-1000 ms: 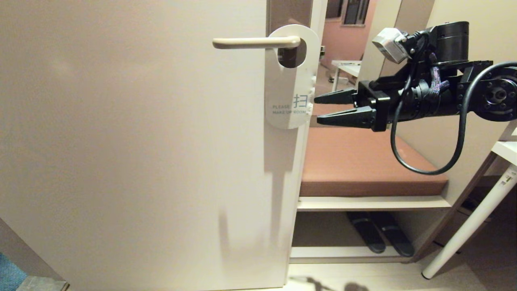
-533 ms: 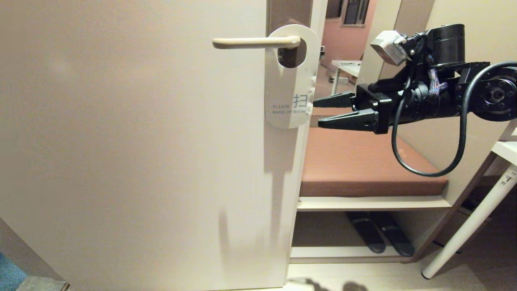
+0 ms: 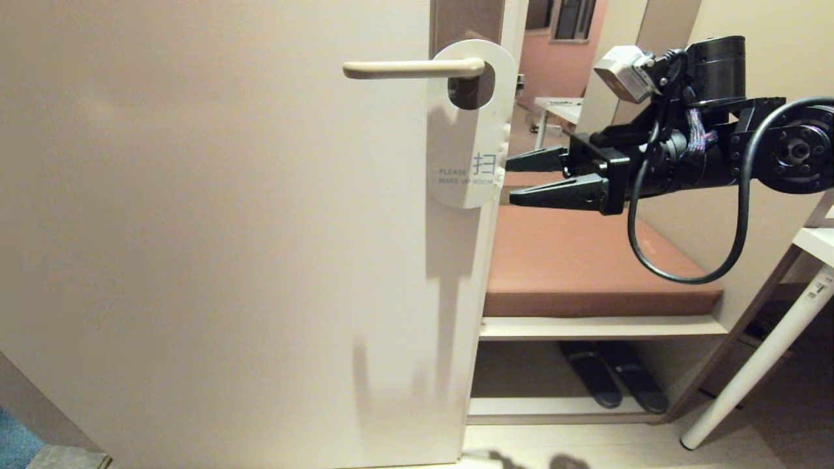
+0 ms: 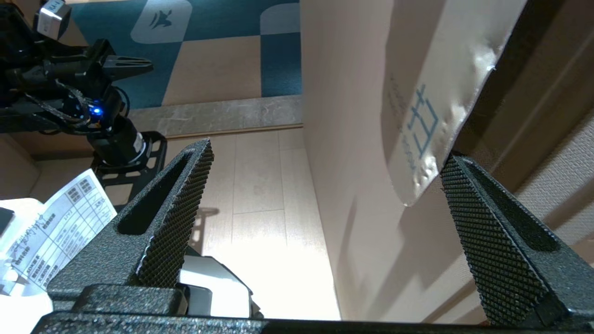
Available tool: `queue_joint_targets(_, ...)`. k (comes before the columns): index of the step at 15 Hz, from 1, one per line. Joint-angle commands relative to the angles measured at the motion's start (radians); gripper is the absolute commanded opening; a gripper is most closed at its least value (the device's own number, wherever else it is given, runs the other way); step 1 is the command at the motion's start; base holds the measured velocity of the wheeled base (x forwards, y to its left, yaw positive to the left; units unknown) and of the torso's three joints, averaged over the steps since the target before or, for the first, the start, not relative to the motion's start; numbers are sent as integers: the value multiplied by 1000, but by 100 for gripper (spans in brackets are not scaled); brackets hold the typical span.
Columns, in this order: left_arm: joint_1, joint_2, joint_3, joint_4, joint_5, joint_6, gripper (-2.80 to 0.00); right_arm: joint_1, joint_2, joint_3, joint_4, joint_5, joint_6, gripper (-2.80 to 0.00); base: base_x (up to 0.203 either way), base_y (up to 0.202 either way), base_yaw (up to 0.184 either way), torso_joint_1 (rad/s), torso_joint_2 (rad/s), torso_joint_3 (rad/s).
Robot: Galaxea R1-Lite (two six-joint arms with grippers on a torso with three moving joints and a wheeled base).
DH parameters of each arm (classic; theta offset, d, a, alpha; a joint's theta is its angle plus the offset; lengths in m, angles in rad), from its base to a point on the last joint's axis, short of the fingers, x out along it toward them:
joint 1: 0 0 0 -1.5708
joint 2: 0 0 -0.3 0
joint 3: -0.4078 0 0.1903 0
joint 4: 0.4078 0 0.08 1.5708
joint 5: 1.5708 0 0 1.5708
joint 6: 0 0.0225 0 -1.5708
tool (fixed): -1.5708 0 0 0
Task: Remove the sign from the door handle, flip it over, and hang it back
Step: Take down the sign
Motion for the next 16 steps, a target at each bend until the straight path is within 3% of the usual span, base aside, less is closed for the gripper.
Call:
queue_joint_targets(1,-1,2,0,-1,1,0,-280,1,-4,-1,0,7,-2,0,0,0,0,0,0,0)
queue_joint_targets(16,-1,2,0,-1,1,1,-280,57,4,-51,24,9,-5,0,0,0,0,0,0,0)
